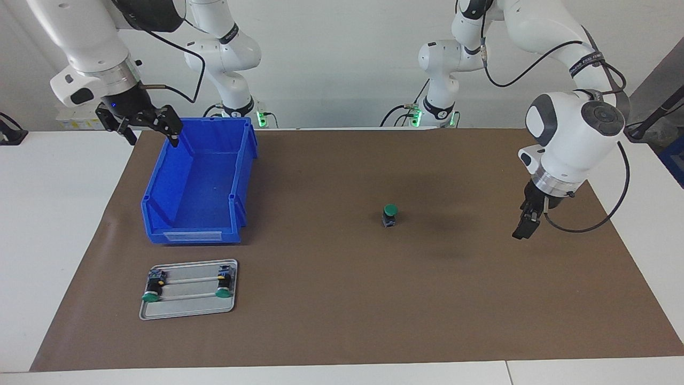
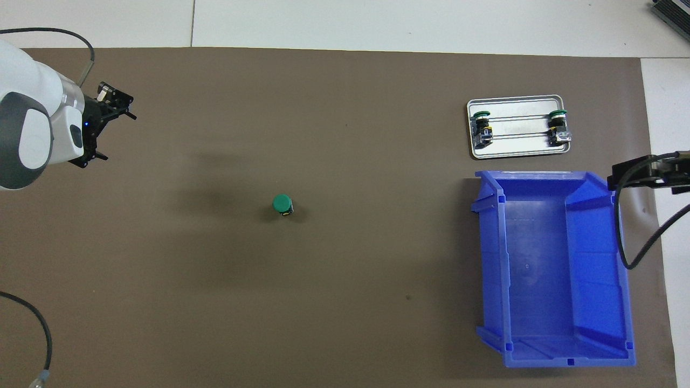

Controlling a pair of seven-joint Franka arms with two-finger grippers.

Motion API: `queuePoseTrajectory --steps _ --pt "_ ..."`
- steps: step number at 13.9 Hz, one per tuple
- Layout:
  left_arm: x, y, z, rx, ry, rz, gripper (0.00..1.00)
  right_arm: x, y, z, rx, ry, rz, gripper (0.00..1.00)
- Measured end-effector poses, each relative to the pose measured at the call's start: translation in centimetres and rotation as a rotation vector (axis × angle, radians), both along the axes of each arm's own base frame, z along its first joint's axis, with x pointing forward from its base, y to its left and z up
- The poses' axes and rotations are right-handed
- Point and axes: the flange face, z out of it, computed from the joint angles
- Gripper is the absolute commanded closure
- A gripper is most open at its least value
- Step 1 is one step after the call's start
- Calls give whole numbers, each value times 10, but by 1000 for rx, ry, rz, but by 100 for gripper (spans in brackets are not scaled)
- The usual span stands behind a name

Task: Place and press button with both arms

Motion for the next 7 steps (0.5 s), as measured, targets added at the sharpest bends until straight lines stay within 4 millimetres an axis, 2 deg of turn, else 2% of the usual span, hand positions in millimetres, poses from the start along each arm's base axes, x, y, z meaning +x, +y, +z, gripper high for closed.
queuePoseTrajectory --steps 3,7 --pt "-2 -21 5 6 -12 -14 0 0 0 0 0 0 0 0" --pt "-3 -21 16 1 -38 70 0 0 0 0 0 0 0 0"
